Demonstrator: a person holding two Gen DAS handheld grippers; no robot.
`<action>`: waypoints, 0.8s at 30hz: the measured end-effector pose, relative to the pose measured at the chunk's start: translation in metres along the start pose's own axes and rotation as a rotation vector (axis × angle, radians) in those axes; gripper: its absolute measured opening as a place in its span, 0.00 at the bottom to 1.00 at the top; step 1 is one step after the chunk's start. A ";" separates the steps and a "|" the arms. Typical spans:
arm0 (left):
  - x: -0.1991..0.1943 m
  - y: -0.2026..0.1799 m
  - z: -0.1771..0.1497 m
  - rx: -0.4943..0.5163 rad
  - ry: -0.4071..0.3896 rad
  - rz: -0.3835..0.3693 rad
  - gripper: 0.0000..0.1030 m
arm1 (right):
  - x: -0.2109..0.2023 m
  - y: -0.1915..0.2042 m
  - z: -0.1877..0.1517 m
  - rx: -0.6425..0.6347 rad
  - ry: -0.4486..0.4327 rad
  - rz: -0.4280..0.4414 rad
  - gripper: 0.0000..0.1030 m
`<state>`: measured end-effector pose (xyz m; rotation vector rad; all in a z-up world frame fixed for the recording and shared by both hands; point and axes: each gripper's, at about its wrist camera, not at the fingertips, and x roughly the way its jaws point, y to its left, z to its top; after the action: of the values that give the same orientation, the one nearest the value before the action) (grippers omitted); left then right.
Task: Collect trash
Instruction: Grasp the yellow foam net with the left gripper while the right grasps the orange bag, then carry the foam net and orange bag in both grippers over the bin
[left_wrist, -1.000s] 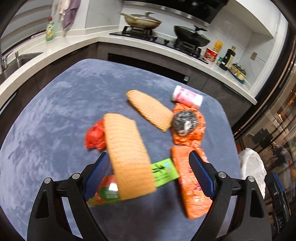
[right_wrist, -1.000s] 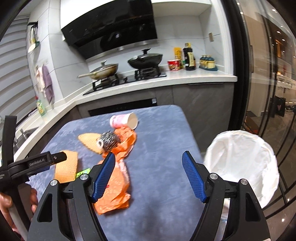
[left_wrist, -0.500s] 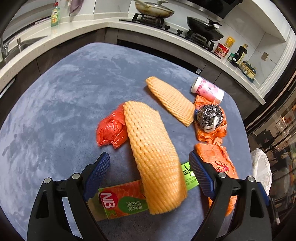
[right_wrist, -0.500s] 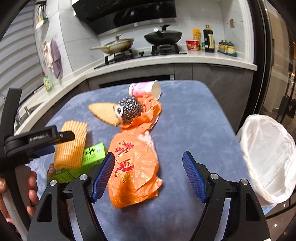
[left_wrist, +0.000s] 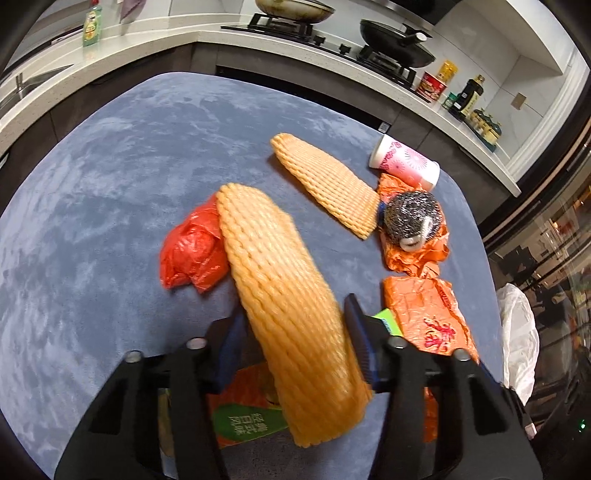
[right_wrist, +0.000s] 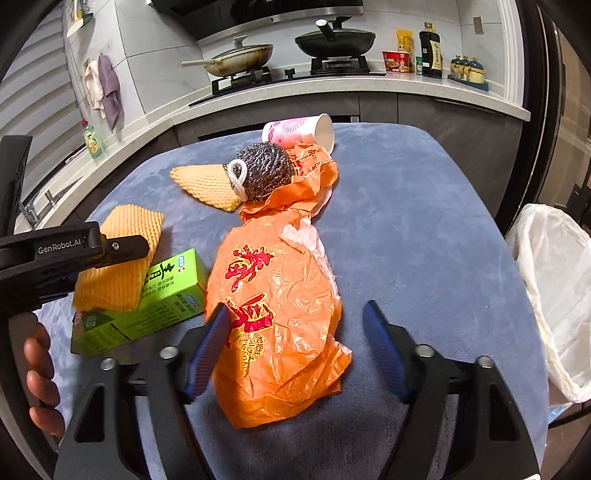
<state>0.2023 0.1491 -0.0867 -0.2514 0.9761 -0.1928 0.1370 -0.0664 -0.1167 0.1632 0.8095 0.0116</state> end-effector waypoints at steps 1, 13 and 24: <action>-0.001 -0.002 0.000 0.007 0.001 -0.010 0.36 | 0.001 0.000 0.000 -0.003 0.006 0.006 0.46; -0.029 -0.029 0.002 0.063 -0.057 -0.057 0.13 | -0.028 -0.010 0.004 0.020 -0.056 0.036 0.22; -0.068 -0.092 0.001 0.163 -0.127 -0.124 0.13 | -0.097 -0.047 0.024 0.087 -0.223 0.008 0.22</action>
<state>0.1613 0.0796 -0.0054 -0.1721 0.8147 -0.3638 0.0847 -0.1232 -0.0375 0.2454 0.5875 -0.0333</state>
